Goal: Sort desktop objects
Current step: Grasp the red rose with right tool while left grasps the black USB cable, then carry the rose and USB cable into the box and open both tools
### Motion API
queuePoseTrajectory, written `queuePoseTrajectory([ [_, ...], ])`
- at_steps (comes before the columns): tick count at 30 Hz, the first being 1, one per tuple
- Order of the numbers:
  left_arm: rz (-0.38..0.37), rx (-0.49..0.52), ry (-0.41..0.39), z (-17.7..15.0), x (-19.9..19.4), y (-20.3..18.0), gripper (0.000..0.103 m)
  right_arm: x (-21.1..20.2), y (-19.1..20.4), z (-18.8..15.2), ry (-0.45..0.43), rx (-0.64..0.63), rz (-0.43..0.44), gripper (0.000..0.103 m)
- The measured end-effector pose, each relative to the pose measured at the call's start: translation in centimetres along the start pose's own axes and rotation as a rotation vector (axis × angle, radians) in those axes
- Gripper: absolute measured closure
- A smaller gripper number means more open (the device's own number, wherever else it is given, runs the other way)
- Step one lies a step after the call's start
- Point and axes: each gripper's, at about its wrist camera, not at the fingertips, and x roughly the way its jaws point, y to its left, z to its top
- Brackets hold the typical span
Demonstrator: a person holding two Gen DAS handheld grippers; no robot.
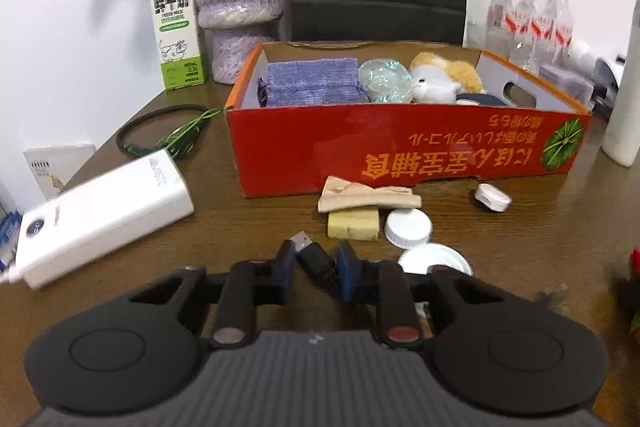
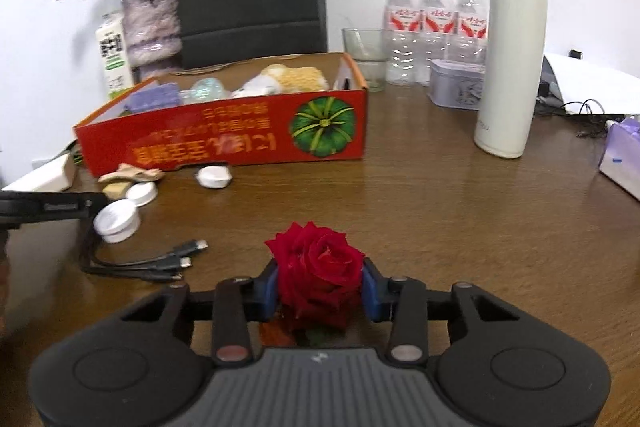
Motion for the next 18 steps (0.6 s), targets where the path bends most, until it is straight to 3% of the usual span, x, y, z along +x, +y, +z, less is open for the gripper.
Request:
queuePoseTrajectory([
  [3,-0.04,-0.063,-0.027,-1.0,-1.9,1.1,0.082,-1.9,0.2,-0.6,-0.024,0.019,0.025,0.065],
  [8,-0.117,-0.12,-0.151,-1.8,-7.1,2.9,0.084,-5.7,0.9,-0.8,-0.092,0.025,0.051,0.065],
  [9,-0.138,-0.13,-0.176,-1.6,-8.4,3.3,0.085,-6.5,1.0,-0.8,-0.11,0.022,0.057,0.065],
  [10,-0.163,-0.131,-0.206,-1.5,-9.7,3.6,0.094,-7.4,1.1,-0.8,-0.128,0.021,0.061,0.065],
  [13,-0.227,-0.117,-0.281,-1.1,-13.5,4.2,0.095,-9.4,1.5,-0.5,-0.166,0.02,0.08,0.065],
  [18,-0.295,-0.154,-0.309,-0.7,-16.6,5.5,0.095,-11.4,2.1,-0.6,-0.205,0.017,0.114,0.065],
])
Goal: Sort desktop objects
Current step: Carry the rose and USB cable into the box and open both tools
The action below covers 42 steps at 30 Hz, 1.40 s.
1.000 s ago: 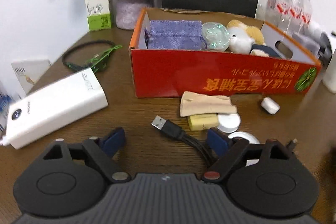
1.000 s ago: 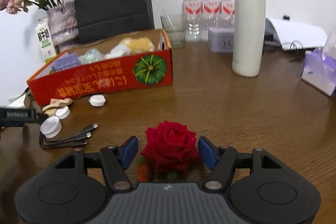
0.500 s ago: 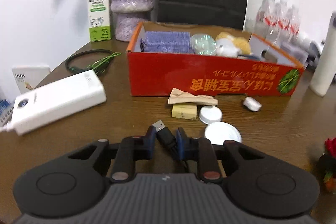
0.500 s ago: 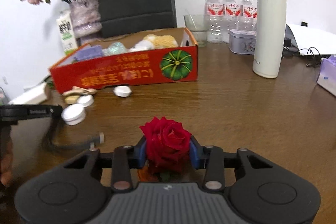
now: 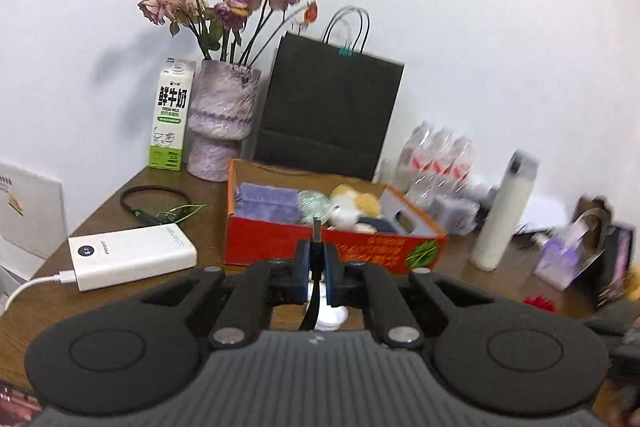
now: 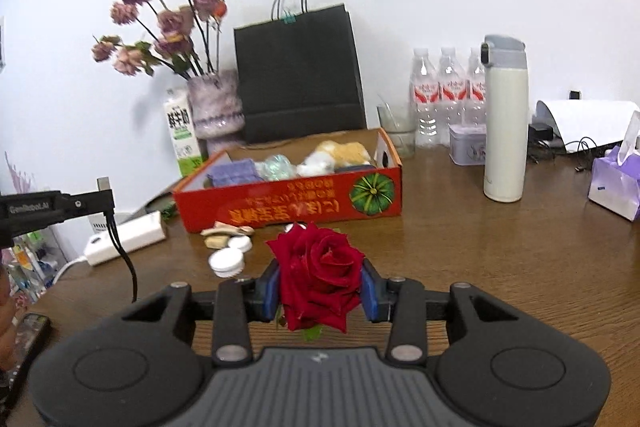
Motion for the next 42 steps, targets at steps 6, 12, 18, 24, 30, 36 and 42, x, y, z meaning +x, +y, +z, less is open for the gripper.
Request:
queuePoseTrajectory([
  [6,-0.07,0.027,-0.046,3.3,-1.3,-0.7,0.095,-0.9,0.8,2.3,-0.043,-0.007,0.05,0.066],
  [12,-0.088,0.16,-0.066,12.4,2.6,-1.7,0.095,2.3,1.0,9.4,-0.135,-0.062,0.066,0.066],
  [18,-0.06,0.152,0.055,18.4,12.6,0.1,0.095,12.2,-0.6,16.7,-0.089,-0.057,0.087,0.065],
  [24,0.009,0.129,0.229,17.3,23.5,3.1,0.095,23.5,-1.1,18.8,0.091,-0.043,0.107,0.065],
  [30,0.075,0.224,0.379,13.1,33.5,5.5,0.095,34.1,0.0,19.0,0.272,-0.032,0.146,0.065],
  [36,0.106,0.139,0.43,10.8,37.6,7.9,0.083,40.7,1.4,18.2,0.385,-0.048,0.112,0.053],
  [42,0.113,0.16,0.351,12.8,34.0,7.7,0.052,39.1,1.4,18.9,0.317,-0.052,0.146,0.045],
])
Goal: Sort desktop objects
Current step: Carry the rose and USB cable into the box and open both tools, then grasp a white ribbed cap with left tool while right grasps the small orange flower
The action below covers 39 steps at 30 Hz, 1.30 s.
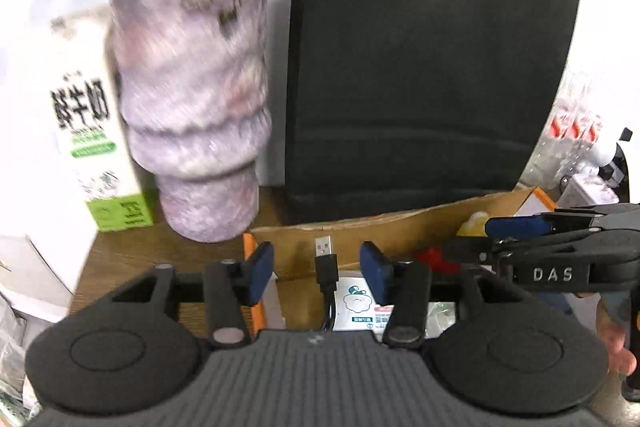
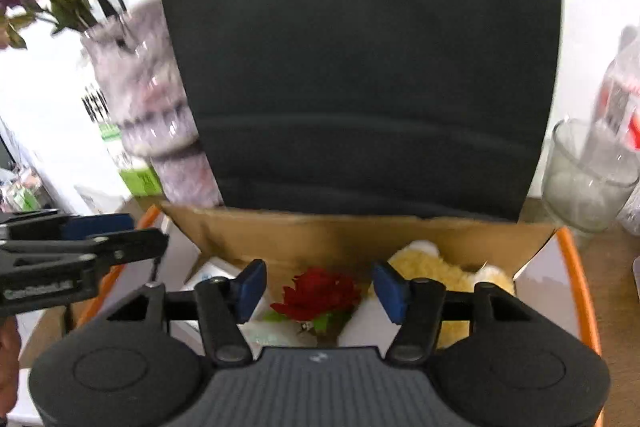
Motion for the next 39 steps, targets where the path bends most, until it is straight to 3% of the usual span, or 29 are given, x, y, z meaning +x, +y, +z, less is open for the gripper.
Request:
queuePoseTrajectory([
  [2,0.016,-0.014,-0.007,0.1,-1.9,-0.2,0.05,-1.7,0.0,-0.1,-0.018,0.012,-0.021,0.044],
  [5,0.037,-0.058,-0.046,-0.9,-5.7,-0.5,0.036,-5.5,0.6,-1.2,-0.046,-0.015,-0.06,0.043],
  [7,0.04,-0.055,-0.091,-2.3,-8.6,-1.4,0.025,-8.3,0.9,-2.3,-0.073,-0.042,-0.086,0.036],
  [9,0.043,-0.036,-0.116,-4.1,-10.8,-2.4,0.021,-11.4,1.2,-4.1,-0.102,-0.059,-0.092,0.029],
  [14,0.005,-0.051,-0.127,-10.0,-16.1,-5.0,0.021,-16.7,2.1,-9.9,-0.073,-0.107,-0.11,0.028],
  [18,-0.049,-0.045,-0.166,-14.8,-19.9,-7.5,0.014,-20.2,2.3,-15.2,-0.07,-0.101,-0.118,0.027],
  [21,-0.063,-0.038,-0.169,-19.0,-21.4,-9.2,0.014,-22.2,1.7,-19.4,-0.066,-0.045,-0.097,0.027],
  [28,-0.044,-0.012,-0.094,-27.3,-22.4,-12.0,0.014,-25.2,1.3,-27.8,-0.05,-0.027,-0.001,0.028],
  [34,-0.009,0.038,-0.073,-30.4,-23.6,-13.0,0.015,-28.1,2.1,-32.7,-0.093,-0.039,0.007,0.028],
  [39,-0.018,-0.004,-0.074,-30.9,-23.7,-12.8,0.015,-26.9,3.0,-33.4,-0.06,-0.073,-0.012,0.033],
])
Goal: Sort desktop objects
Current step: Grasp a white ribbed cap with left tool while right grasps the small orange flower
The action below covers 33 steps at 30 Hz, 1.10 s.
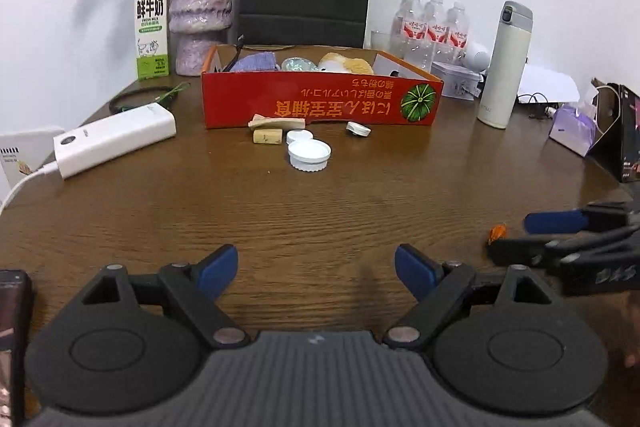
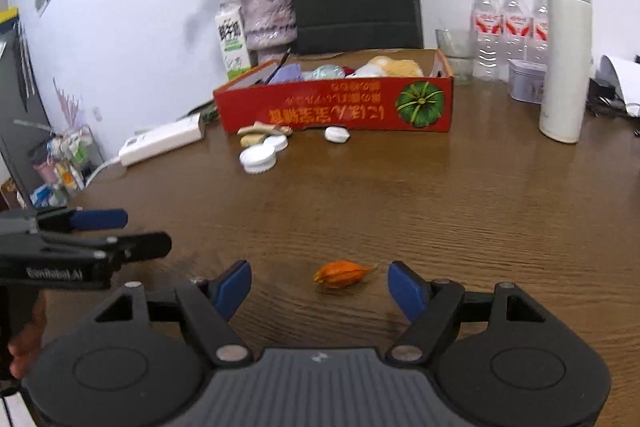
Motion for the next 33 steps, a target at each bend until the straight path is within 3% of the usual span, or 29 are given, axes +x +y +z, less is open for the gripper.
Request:
queuePoseTrajectory([
  [2,0.01,0.02,-0.008,0.5,0.4,-0.1,0.016,1.0,0.1,0.2,0.026,-0.006,-0.028,0.042],
  [5,0.0,0.023,-0.022,1.7,1.7,0.1,0.016,1.8,0.1,0.6,0.017,-0.02,-0.053,0.046],
  [9,-0.018,-0.064,-0.004,3.5,4.8,1.3,0.024,2.0,-0.6,0.6,0.001,-0.033,-0.049,0.065],
  [15,-0.032,-0.056,-0.011,6.0,9.2,1.5,0.026,2.1,-0.2,0.7,0.006,-0.092,-0.053,0.067],
  [22,-0.014,-0.014,-0.002,7.5,12.9,1.0,0.034,2.0,-0.7,1.3,-0.015,-0.054,-0.04,0.069],
  [23,-0.022,-0.016,0.0,7.7,13.2,0.9,0.036,2.2,-0.8,1.5,-0.017,-0.053,-0.041,0.076],
  [24,-0.03,-0.018,0.008,7.8,13.5,0.9,0.043,2.4,-1.0,1.8,-0.016,-0.05,-0.036,0.098],
  [25,-0.042,-0.019,0.026,7.8,13.9,0.8,0.058,2.6,-1.1,1.9,-0.014,-0.043,-0.034,0.103],
  [26,-0.047,-0.02,0.033,7.8,14.0,0.8,0.06,2.9,-1.3,2.0,-0.014,-0.039,-0.027,0.098],
  [30,-0.063,-0.054,0.026,7.3,13.3,1.3,0.062,3.6,-1.3,2.1,-0.001,-0.051,-0.047,0.096],
  [33,-0.058,-0.062,0.023,6.6,11.6,1.1,0.062,2.3,-1.5,1.9,-0.029,-0.04,-0.07,0.087],
])
